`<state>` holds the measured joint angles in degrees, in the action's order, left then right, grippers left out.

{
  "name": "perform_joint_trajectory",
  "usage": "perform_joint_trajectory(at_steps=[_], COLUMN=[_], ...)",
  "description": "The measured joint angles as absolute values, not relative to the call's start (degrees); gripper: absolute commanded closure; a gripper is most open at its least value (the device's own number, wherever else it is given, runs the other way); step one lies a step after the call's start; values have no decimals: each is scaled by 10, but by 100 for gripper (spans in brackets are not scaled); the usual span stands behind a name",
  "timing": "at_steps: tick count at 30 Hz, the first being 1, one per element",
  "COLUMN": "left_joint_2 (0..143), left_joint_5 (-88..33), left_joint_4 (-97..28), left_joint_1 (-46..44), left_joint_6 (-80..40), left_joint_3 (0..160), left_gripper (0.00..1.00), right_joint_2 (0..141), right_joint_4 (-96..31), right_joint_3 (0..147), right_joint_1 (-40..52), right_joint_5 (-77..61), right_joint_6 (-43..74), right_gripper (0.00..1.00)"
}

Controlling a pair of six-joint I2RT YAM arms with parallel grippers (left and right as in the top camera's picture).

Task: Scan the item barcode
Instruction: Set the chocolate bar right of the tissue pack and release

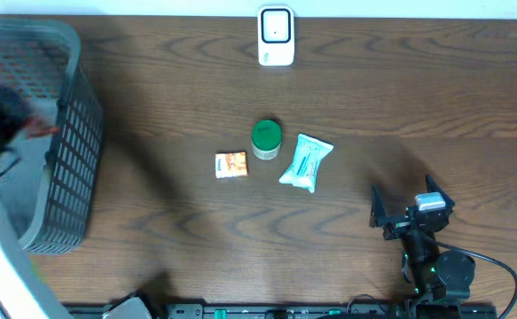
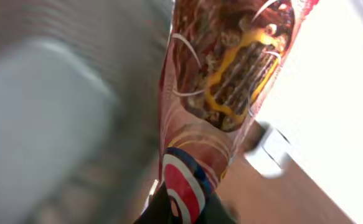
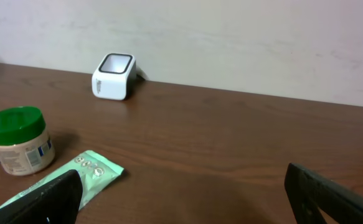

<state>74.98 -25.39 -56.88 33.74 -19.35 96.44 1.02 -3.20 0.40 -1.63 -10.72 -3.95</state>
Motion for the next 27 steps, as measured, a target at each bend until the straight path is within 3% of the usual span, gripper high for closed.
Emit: perform_joint_trajectory(at_steps=[5,13,21,27], left_joint_2=[764,844,992,1089], left_joint_5=[-311,-304,-301,-368], left_joint_4=[-554,-538,-510,-402], left_joint_1=[186,-51,-190,-258], left_joint_6=[-200,-210,-212,-214], left_joint_3=[959,955,953,951], left_gripper=[93,92,93,93], right_joint_2=[10,10,10,10], right_joint_4=[-32,-32,-32,-32], right_joint_3=[4,4,4,4], right_joint_1=[-16,-16,-16,-16], right_joint_5=[-107,-107,-107,-107], right_joint_6=[-39,-39,-39,-39], right_gripper=[1,1,1,1])
